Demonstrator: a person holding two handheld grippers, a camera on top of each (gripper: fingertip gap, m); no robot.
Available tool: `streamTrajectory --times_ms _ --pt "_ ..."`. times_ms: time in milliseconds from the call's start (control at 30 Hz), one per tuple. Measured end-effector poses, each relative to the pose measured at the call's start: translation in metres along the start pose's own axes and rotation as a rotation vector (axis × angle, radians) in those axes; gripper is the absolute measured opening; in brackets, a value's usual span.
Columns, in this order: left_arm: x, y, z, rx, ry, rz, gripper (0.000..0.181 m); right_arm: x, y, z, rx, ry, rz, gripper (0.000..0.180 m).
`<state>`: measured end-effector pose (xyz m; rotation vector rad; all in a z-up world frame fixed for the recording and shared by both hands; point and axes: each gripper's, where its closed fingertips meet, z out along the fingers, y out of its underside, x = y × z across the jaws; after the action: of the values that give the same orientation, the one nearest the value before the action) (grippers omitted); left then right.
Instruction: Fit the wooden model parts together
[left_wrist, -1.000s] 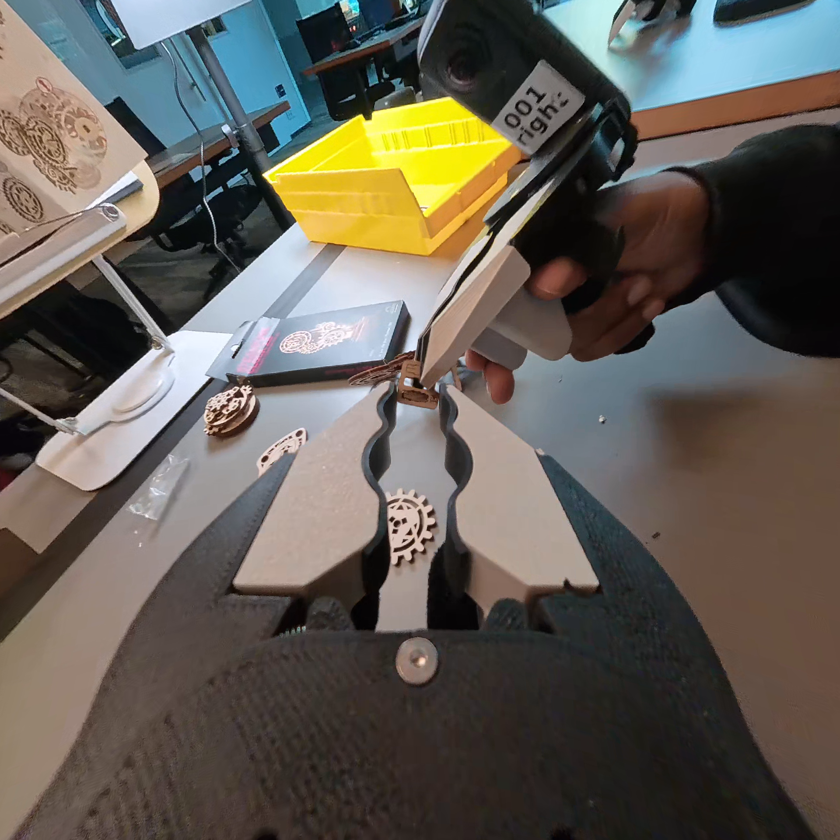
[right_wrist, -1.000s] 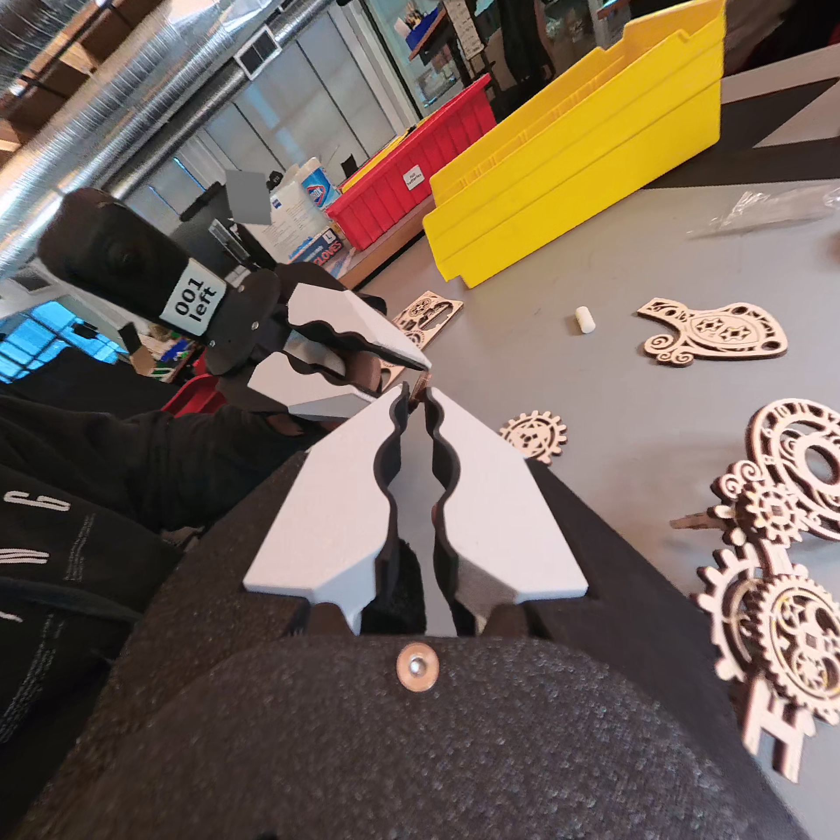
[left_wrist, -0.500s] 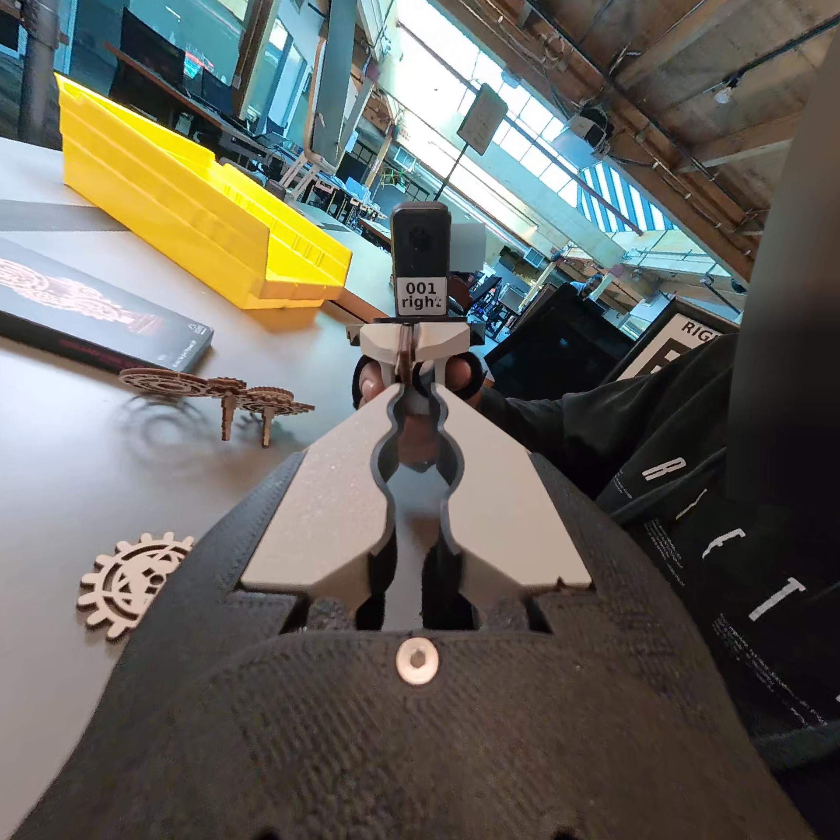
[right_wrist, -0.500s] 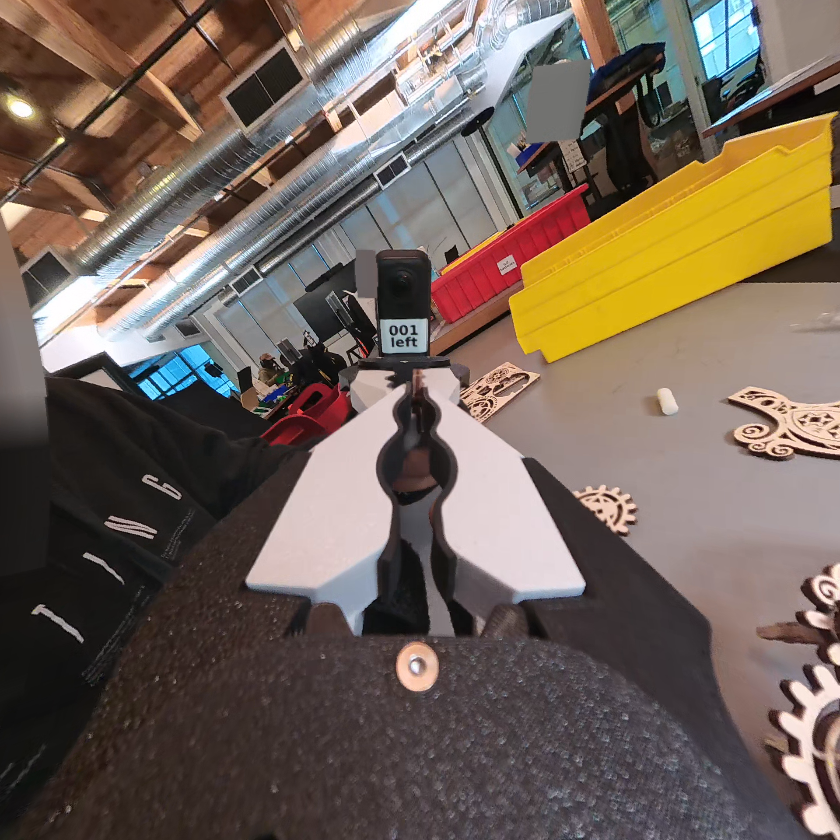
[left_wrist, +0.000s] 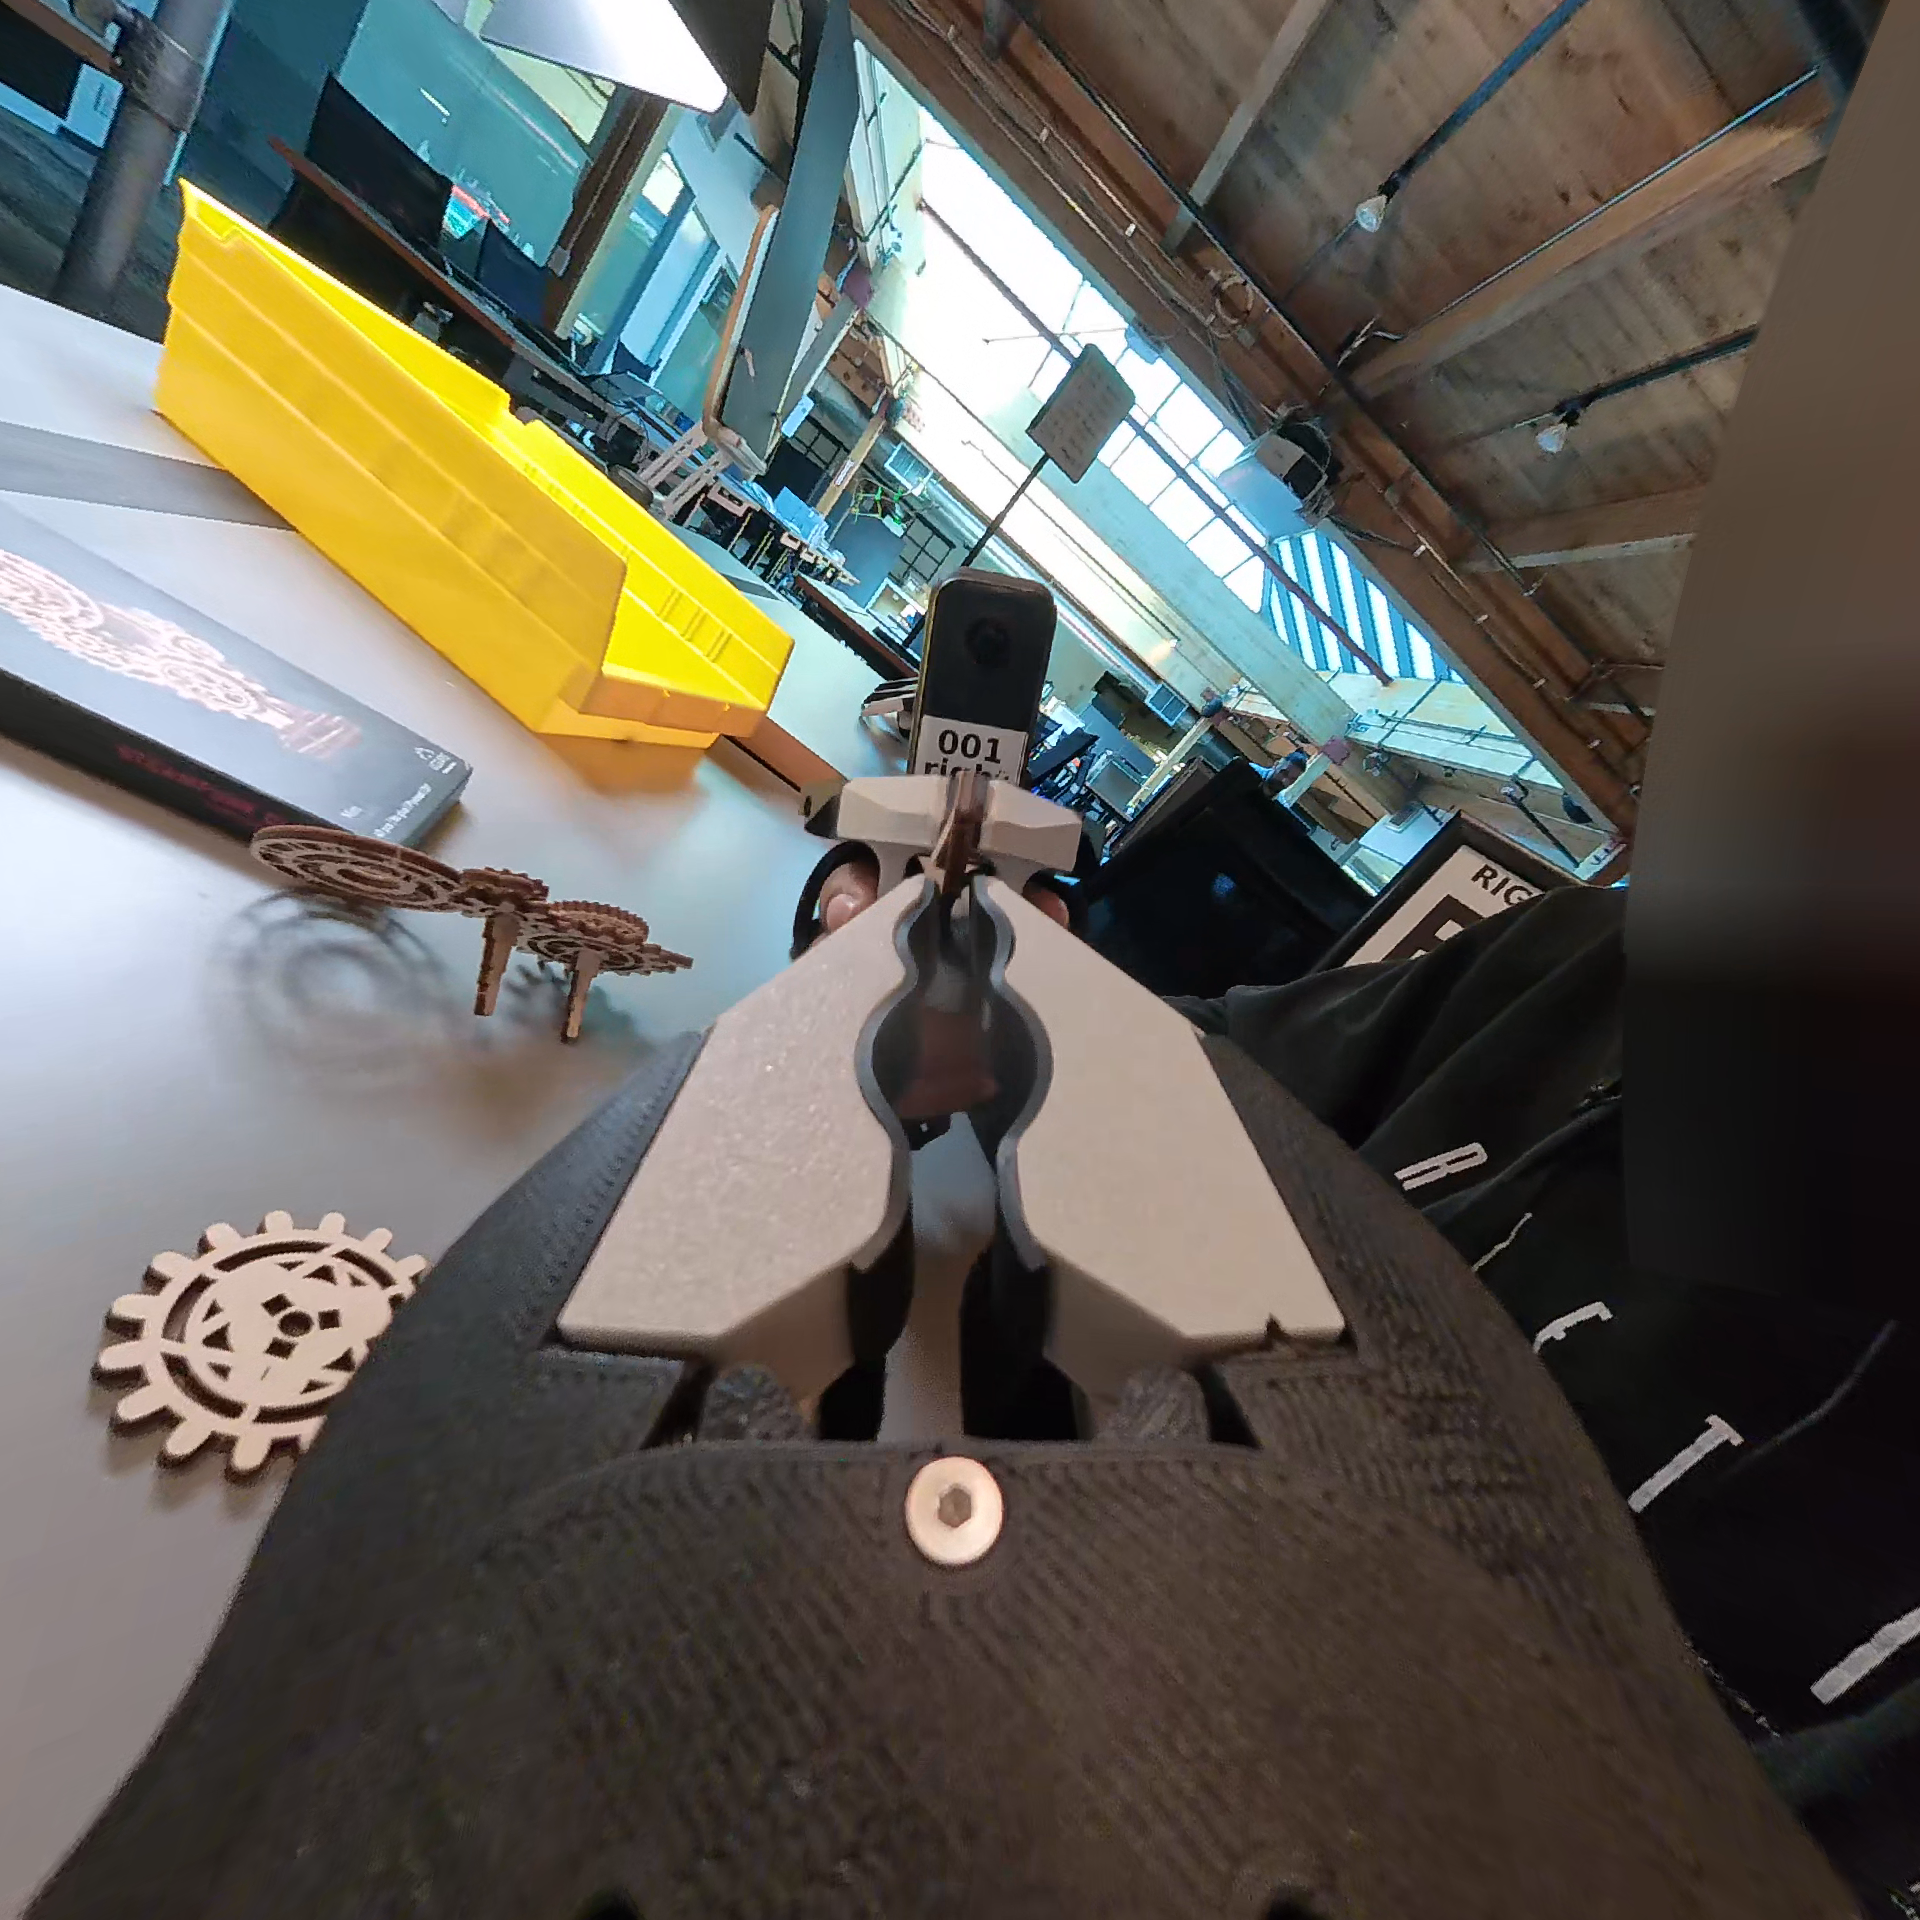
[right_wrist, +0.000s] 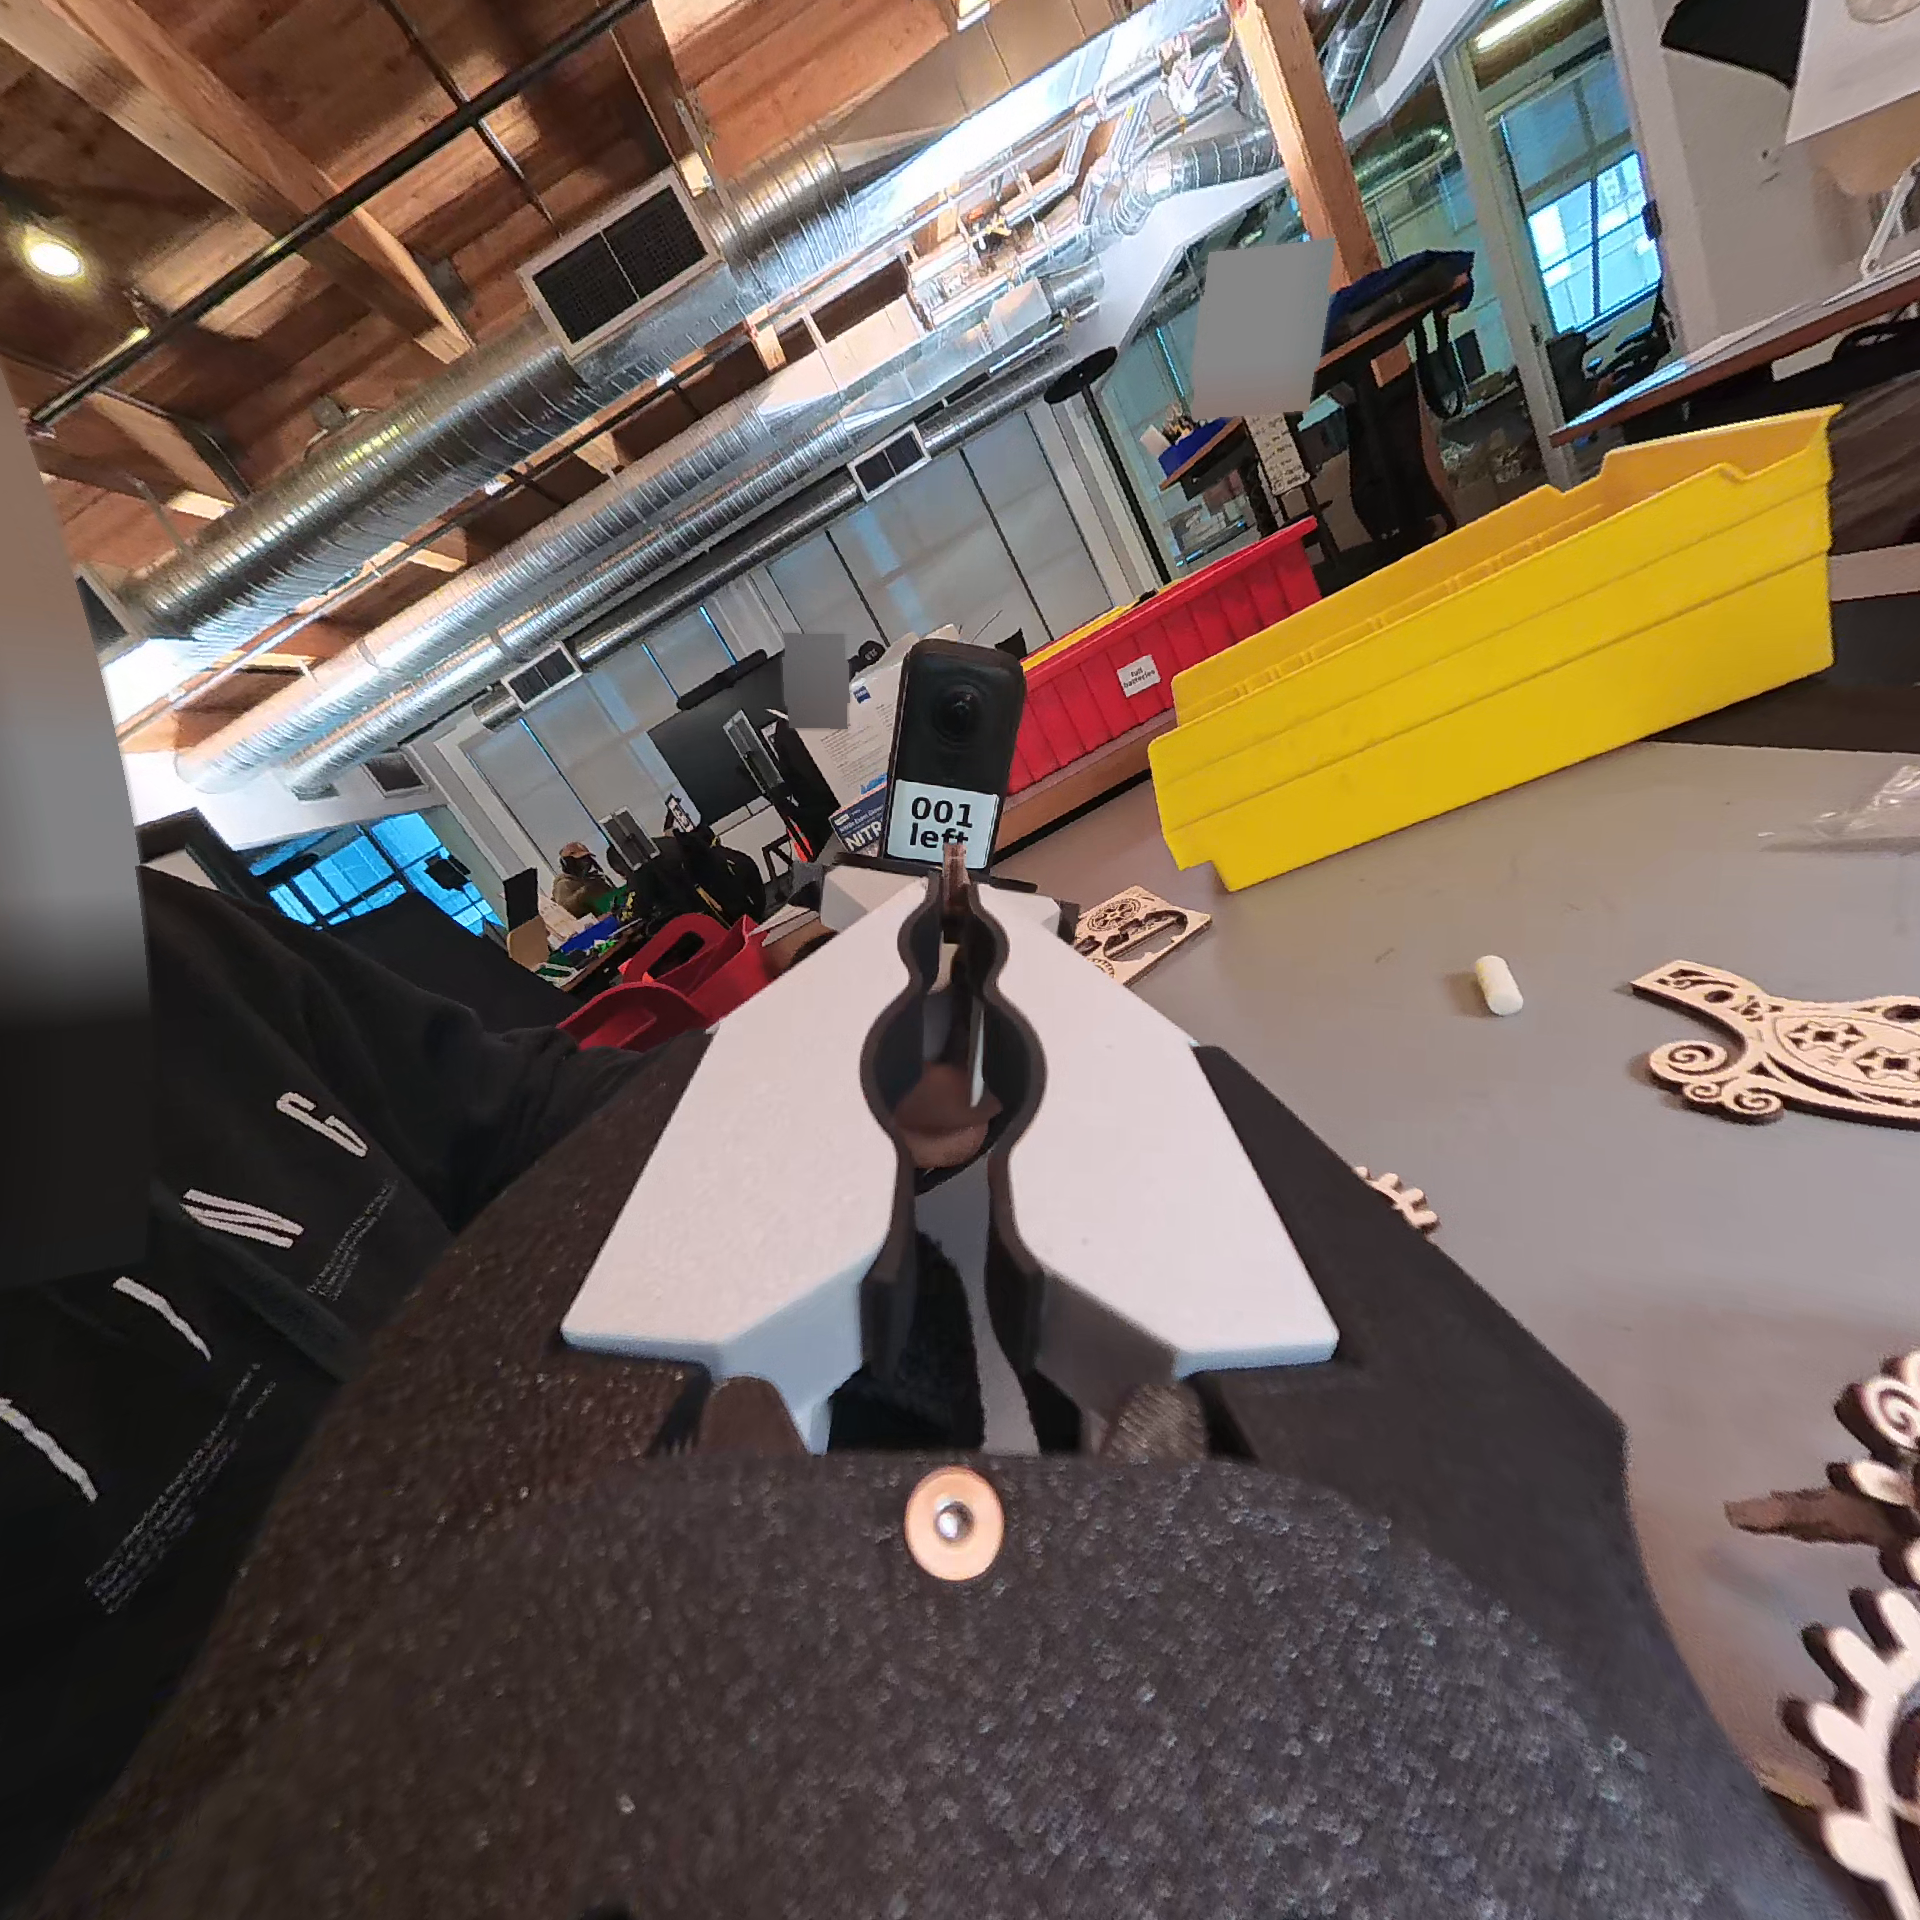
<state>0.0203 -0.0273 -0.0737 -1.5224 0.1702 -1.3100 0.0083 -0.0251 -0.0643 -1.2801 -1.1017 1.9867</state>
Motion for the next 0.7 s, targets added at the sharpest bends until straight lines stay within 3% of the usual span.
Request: streamTrajectory --times_ms 233,533,700 --pt "-0.001 -0.001 -0.001 0.003 -0.020 0.003 0.001 0.001 0.001 0.002 0.013 0.013 -0.025 0.001" --pt "-0.021 0.012 -0.006 -0.169 -0.228 0.161 0.002 0.021 0.016 0.000 -0.157 0.185 -0.227 0.006" --pt "-0.028 0.016 -0.009 -0.246 -0.323 0.251 0.001 0.026 0.022 0.000 -0.196 0.222 -0.212 0.007"
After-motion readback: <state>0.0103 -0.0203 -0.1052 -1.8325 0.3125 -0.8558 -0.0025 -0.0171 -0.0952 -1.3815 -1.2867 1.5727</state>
